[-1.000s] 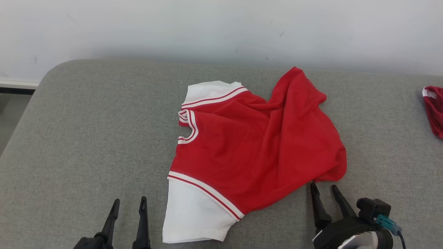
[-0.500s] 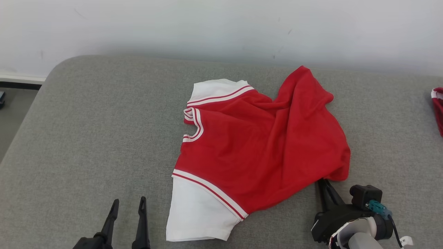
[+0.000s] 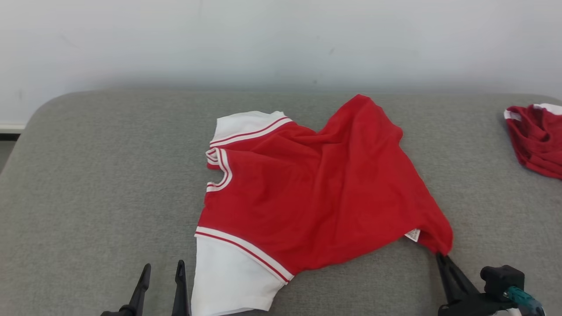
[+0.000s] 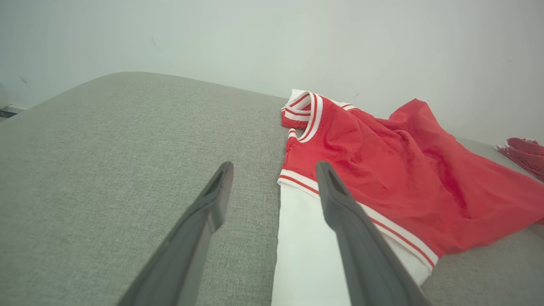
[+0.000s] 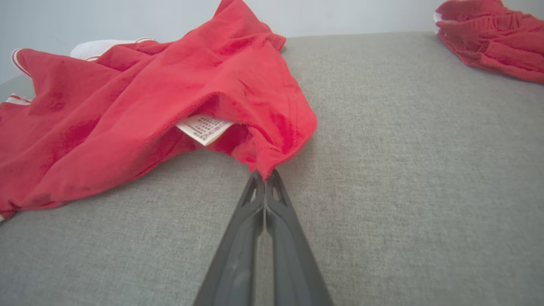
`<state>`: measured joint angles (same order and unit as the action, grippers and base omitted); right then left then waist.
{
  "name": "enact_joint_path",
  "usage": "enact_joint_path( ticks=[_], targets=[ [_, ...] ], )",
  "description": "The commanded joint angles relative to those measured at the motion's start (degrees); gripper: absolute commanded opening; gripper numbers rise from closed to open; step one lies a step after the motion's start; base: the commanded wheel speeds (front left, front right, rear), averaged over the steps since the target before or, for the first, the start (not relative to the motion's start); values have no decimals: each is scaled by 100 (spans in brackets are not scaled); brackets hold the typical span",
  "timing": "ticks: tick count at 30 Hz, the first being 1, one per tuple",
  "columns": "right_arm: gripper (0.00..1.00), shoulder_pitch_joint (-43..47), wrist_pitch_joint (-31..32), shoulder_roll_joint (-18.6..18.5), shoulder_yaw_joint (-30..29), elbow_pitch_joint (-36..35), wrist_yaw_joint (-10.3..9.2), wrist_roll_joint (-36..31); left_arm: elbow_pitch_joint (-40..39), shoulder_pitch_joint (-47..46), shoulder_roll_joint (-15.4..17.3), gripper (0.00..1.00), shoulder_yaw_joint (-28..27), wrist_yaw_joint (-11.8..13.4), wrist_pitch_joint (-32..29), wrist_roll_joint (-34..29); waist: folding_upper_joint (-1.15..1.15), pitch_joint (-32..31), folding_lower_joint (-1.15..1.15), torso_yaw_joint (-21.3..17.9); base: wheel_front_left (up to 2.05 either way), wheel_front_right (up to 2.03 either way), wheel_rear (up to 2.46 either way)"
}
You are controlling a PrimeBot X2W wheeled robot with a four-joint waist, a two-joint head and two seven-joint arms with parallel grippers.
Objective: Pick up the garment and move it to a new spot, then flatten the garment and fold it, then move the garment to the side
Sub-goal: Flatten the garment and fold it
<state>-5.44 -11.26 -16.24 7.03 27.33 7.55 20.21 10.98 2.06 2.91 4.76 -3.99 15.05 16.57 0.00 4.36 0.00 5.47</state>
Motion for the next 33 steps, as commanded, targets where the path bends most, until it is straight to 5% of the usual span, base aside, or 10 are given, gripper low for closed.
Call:
enact_joint_path(
  ticks=[1,2,3,11,33],
  targets=[
    [18,97,95,-47,25,-47,-16,70,1,15,-4,100,-9,13,17,9,0,-13,0,-147,0,0,0],
    [84,144,178,-140,42,-180,-16,103,14,-2,-3,100,6,7,17,5,0,-11,0,-171,0,0,0],
    [100,188,224,-201,8,-291,-16,179,22,-18,-5,100,15,3,17,4,0,-15,0,-195,0,0,0],
    [100,593,268,-276,-357,-823,-16,224,48,53,-4,100,-40,-16,17,-30,0,-87,0,-277,0,0,0],
    [100,633,-385,760,-630,-419,-16,-106,846,363,-2,100,261,-198,17,-19,0,-243,0,-275,0,0,0]
  ],
)
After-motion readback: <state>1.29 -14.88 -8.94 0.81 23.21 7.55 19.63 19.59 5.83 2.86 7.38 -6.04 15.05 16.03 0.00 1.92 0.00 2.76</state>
